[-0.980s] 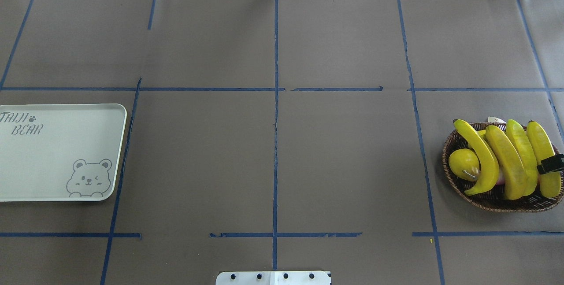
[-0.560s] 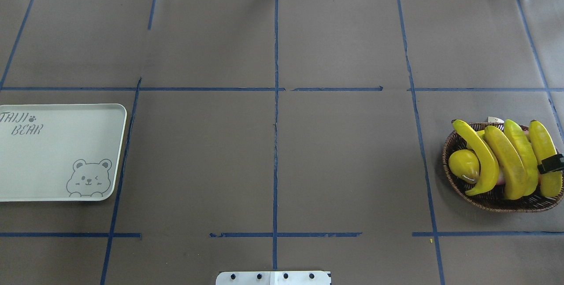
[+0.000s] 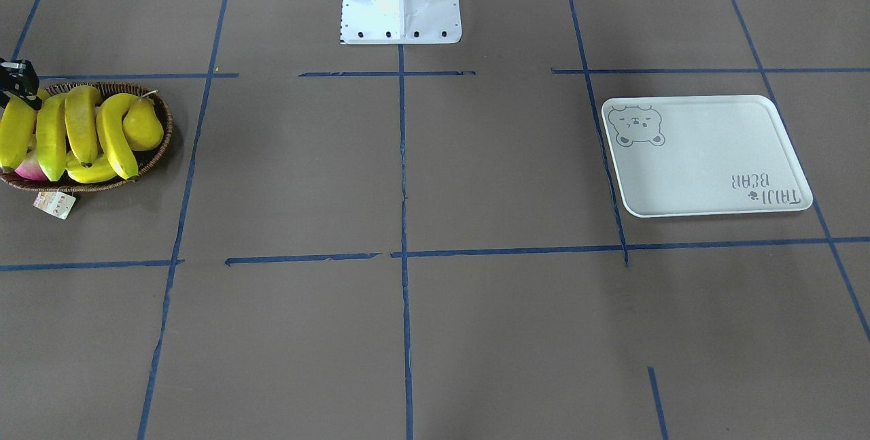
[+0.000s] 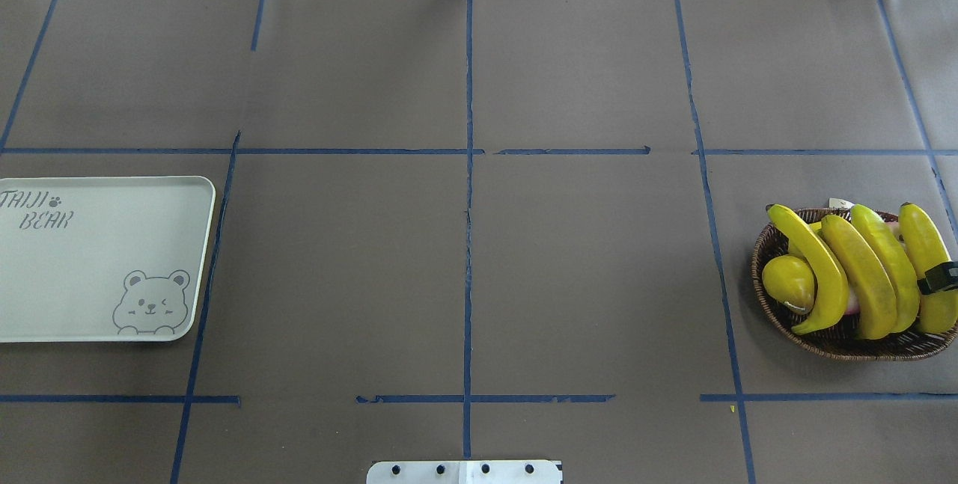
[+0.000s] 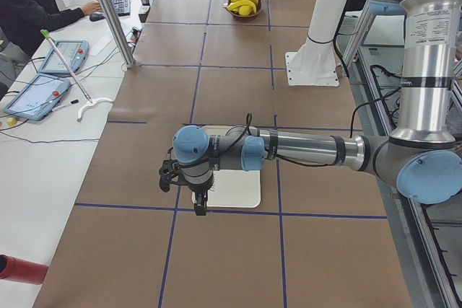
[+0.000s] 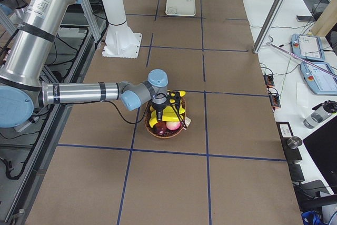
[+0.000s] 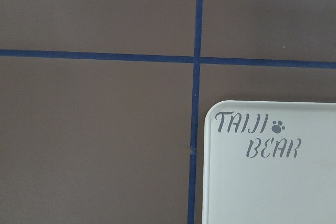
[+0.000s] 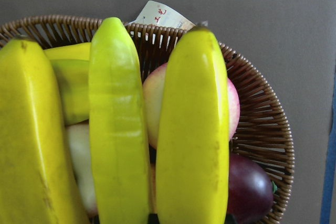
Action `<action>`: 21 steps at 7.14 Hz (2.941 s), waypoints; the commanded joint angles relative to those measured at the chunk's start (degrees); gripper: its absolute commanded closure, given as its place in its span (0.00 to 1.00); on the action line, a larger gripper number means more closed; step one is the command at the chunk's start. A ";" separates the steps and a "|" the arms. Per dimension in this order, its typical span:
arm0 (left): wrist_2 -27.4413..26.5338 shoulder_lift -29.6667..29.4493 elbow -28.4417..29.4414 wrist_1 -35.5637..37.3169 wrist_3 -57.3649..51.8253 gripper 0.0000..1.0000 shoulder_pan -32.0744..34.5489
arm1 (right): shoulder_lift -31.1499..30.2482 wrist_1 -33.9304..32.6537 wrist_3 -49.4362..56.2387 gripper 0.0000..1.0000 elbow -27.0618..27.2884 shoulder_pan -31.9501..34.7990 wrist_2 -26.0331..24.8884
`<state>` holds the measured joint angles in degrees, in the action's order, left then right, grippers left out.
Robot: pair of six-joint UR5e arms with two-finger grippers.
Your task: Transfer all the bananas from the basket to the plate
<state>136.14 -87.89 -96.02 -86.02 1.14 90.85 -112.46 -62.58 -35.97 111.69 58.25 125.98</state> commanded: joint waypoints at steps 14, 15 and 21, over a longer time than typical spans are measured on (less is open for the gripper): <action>1.06 -2.10 -9.02 -30.61 43.95 0.00 -19.53 | 38.11 -25.01 -18.46 1.00 8.72 3.30 17.56; 1.05 -4.37 -8.14 -37.31 53.78 0.00 -22.44 | 38.11 -16.69 -26.18 1.00 8.37 -0.03 13.54; -10.93 -24.78 -6.99 -57.51 103.26 0.01 -42.12 | 44.58 12.75 -53.59 0.99 4.25 -25.18 -14.35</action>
<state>131.08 -111.09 -103.04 -134.83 93.63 53.58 -70.95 -51.17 -87.71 116.84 36.56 114.96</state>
